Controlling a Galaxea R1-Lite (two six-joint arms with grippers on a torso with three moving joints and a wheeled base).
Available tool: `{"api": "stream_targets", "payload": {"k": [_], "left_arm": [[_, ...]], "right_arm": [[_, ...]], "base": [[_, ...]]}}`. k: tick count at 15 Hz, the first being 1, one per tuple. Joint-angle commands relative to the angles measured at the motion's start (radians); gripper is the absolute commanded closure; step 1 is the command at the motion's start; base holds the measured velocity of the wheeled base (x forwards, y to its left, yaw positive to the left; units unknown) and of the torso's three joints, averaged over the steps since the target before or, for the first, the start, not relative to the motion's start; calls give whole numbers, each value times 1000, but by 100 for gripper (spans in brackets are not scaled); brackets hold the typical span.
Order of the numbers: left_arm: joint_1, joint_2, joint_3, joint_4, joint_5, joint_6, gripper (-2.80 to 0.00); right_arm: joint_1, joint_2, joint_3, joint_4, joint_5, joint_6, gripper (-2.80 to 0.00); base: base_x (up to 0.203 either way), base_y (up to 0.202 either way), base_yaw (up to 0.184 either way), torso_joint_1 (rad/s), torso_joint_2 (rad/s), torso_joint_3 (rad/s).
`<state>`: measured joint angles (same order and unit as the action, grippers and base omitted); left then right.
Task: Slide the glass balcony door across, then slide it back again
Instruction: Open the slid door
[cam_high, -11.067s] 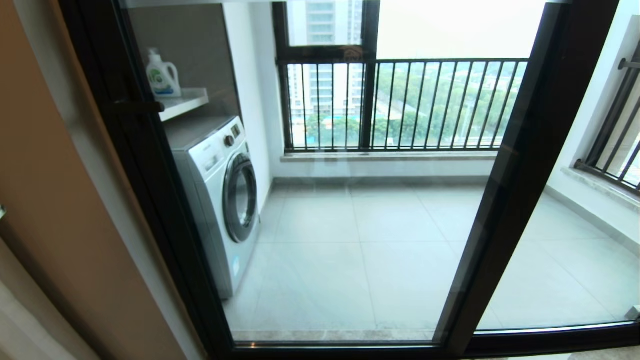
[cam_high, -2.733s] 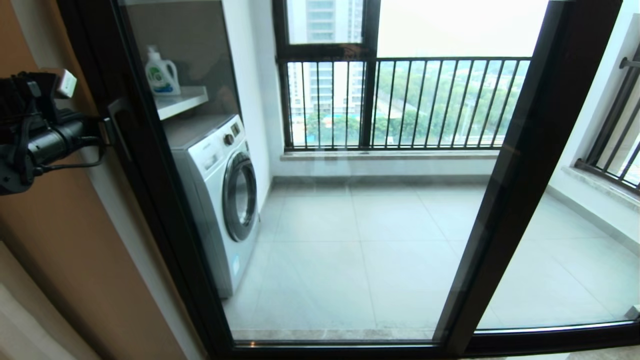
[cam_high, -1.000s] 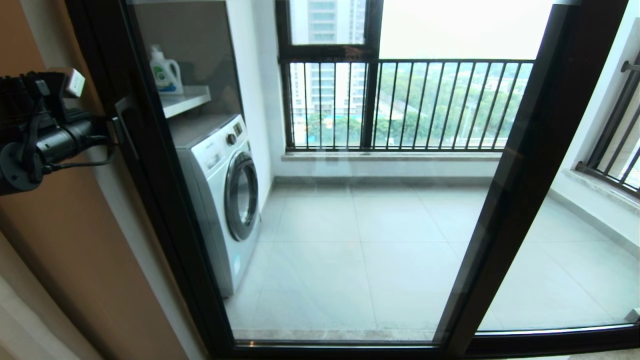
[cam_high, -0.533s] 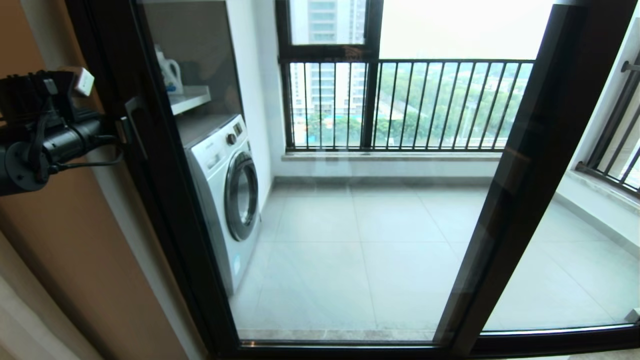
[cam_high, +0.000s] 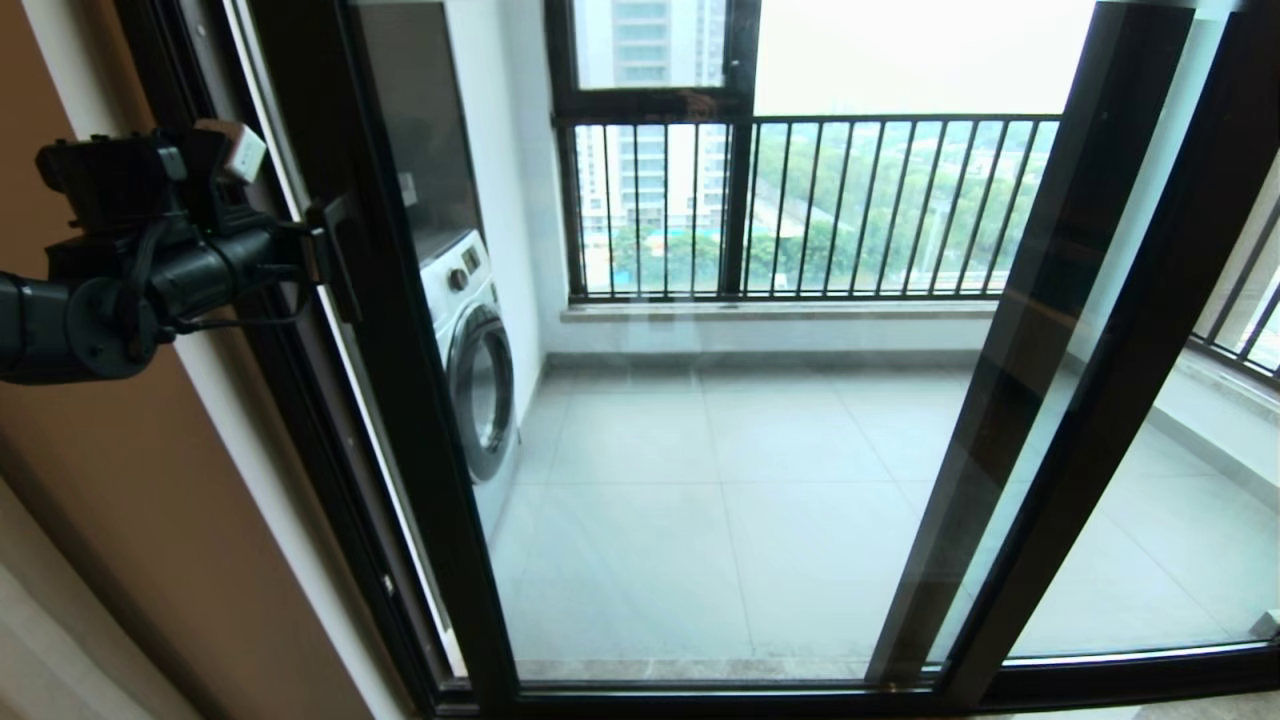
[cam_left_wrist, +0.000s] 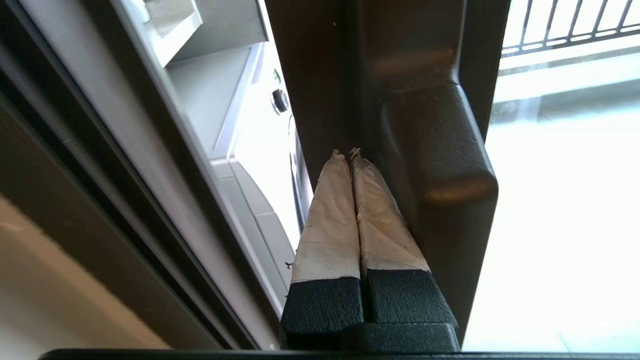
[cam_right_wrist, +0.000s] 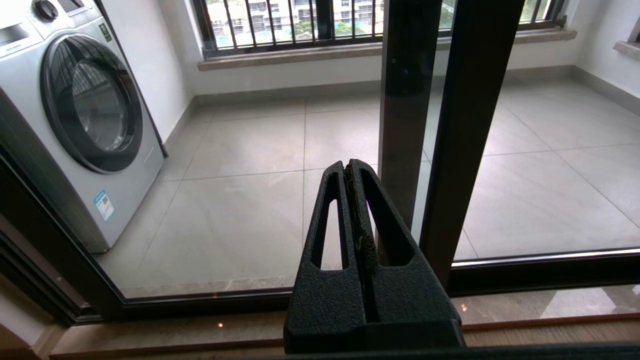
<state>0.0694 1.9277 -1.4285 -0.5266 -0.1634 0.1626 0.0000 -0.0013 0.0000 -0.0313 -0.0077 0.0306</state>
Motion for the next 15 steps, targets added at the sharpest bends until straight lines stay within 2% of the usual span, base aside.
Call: {"api": "stream_targets", "payload": {"k": [1, 6, 15], "left_arm": [[-43, 11, -24, 3, 60, 1, 0], [-140, 90, -181, 18, 139, 26, 0], [-238, 106, -183, 19, 162, 28, 0]], "right_arm": [[0, 0, 12, -1, 0, 0, 0], [0, 1, 12, -1, 0, 0, 0], [0, 1, 12, -1, 0, 0, 0]], "base": [[0, 0, 0, 0, 0, 0], [0, 0, 0, 0, 0, 0], [0, 0, 0, 0, 0, 0]]}}
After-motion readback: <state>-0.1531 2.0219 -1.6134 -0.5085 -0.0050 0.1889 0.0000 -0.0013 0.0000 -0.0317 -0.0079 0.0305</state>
